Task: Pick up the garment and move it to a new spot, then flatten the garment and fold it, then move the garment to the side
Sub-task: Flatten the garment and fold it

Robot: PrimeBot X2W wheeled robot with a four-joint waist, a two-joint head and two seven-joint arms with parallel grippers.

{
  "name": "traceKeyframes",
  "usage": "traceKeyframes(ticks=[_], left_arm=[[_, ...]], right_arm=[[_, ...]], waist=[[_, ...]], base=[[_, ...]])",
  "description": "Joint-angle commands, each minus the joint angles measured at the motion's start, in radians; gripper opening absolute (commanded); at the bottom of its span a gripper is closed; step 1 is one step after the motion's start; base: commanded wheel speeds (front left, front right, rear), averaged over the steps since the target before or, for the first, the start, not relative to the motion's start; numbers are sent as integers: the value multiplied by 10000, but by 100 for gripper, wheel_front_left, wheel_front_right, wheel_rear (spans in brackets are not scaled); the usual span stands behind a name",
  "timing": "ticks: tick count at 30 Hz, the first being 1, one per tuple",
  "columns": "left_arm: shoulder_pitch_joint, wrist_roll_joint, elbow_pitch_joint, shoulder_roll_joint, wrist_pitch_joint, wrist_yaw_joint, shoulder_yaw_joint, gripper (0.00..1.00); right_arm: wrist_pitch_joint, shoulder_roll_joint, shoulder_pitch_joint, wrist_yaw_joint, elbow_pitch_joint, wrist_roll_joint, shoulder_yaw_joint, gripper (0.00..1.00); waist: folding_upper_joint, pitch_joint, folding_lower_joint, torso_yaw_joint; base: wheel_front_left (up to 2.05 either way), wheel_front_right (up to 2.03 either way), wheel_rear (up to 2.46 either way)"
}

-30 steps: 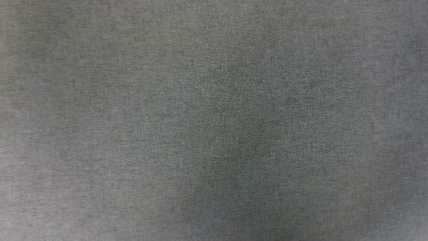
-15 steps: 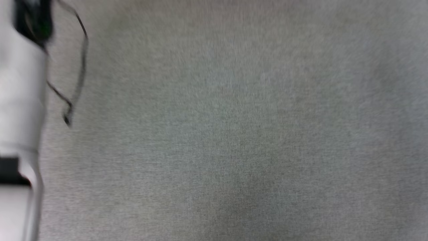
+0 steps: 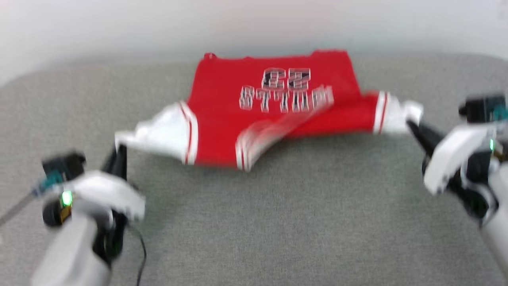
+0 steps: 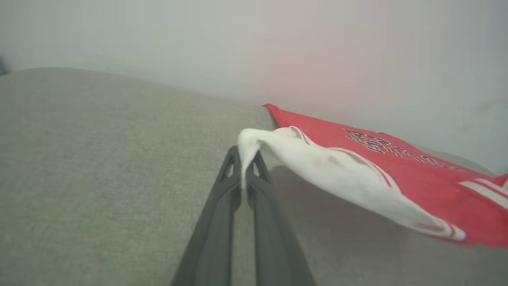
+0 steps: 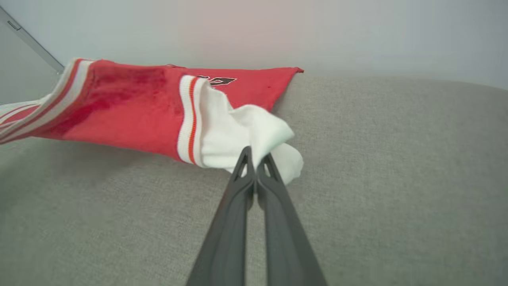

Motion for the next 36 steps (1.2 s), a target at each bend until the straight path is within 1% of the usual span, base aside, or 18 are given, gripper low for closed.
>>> traceKeyframes(ticks=[1, 5, 7, 9, 11, 13, 15, 17, 20, 21, 22, 23, 25, 27, 29, 32, 34, 36], left_arm=[[730, -74, -393, 85, 104, 207, 32, 0], [2816, -295, -1783, 259, 428, 957, 90, 0], [3709, -206, -2526, 447, 636, 1438, 76, 0], [4542, -98, -3264, 688, 889, 1874, 19, 0], [5261, -71, -3946, 864, 1170, 2144, -84, 0], [5890, 23, -4574, 1064, 1447, 2416, -228, 0], [6381, 79, -5061, 1154, 1636, 2682, -323, 0], [6796, 18, -5428, 1148, 1714, 2911, -315, 0], [7171, -17, -5820, 1072, 1743, 3040, -387, 0], [7241, -46, -5919, 1033, 1754, 3036, -414, 0], [7253, -39, -6014, 1017, 1706, 3049, -429, 0], [7199, 32, -6101, 1022, 1655, 3078, -448, 0], [7065, 100, -6273, 973, 1628, 3130, -501, 0], [6879, 222, -6424, 976, 1612, 3128, -572, 0], [6682, 337, -6577, 915, 1597, 3167, -634, 0], [6327, 498, -6804, 803, 1511, 3155, -727, 0], [5954, 633, -7012, 733, 1414, 3127, -778, 0], [5622, 789, -7193, 664, 1293, 3066, -852, 0]], right_arm=[[84, -88, 768, -10, -240, 61, -272, 0], [399, -67, 2829, -10, -1049, -153, -1090, 0], [622, 35, 3894, -12, -1439, -241, -1634, 0], [793, 14, 4859, -14, -1862, -794, -2228, 0], [1059, 399, 5898, -14, -2237, -996, -2914, 0], [1422, 657, 6787, -14, -2694, -1464, -3523, 0], [1846, 1085, 7619, -12, -3161, -1886, -4100, 0], [2377, 1614, 8339, -12, -3703, -2163, -4481, 0], [3076, 2201, 9081, -12, -4609, -2785, -4987, 0], [3268, 2419, 9245, -10, -4891, -2923, -5114, 13], [3401, 2498, 9347, -9, -5156, -3167, -5237, 95], [3507, 2632, 9381, -10, -5433, -3248, -5356, 100], [3633, 2877, 9260, -7, -5884, -3358, -5691, 100], [3624, 2919, 8873, -9, -6274, -3583, -6107, 100], [3518, 3065, 8356, -7, -6413, -3685, -6607, 100], [3390, 2966, 7220, -7, -6142, -3829, -7093, 100], [3307, 2878, 6178, -7, -5727, -3873, -7266, 100], [3442, 2675, 5199, -7, -5046, -3784, -7200, 100]], waist=[[0, -726, 4, 59], [0, -1268, 4, 96], [0, -1481, 4, 140], [0, -1601, 4, 209], [0, -1694, 4, 284], [0, -1714, 4, 338], [0, -1756, 4, 382], [0, -1757, 4, 392], [0, -1738, 4, 400], [0, -1725, 4, 390], [0, -1720, 4, 389], [0, -1686, 4, 411], [0, -1652, 4, 449], [0, -1564, 4, 513], [0, -1407, 4, 609], [0, -1025, 4, 789], [0, -614, 4, 959], [0, -212, 4, 1180]], base=[[0, 0, 0], [0, 0, 0], [0, 0, 0], [0, 0, 0], [0, 0, 0], [0, 0, 0], [0, 0, 0], [0, 0, 0], [0, 0, 0], [0, 0, 0], [0, 0, 0], [0, 0, 0], [0, 0, 0], [0, 0, 0], [0, 0, 0], [0, 0, 0], [0, 0, 0], [0, 0, 0]])
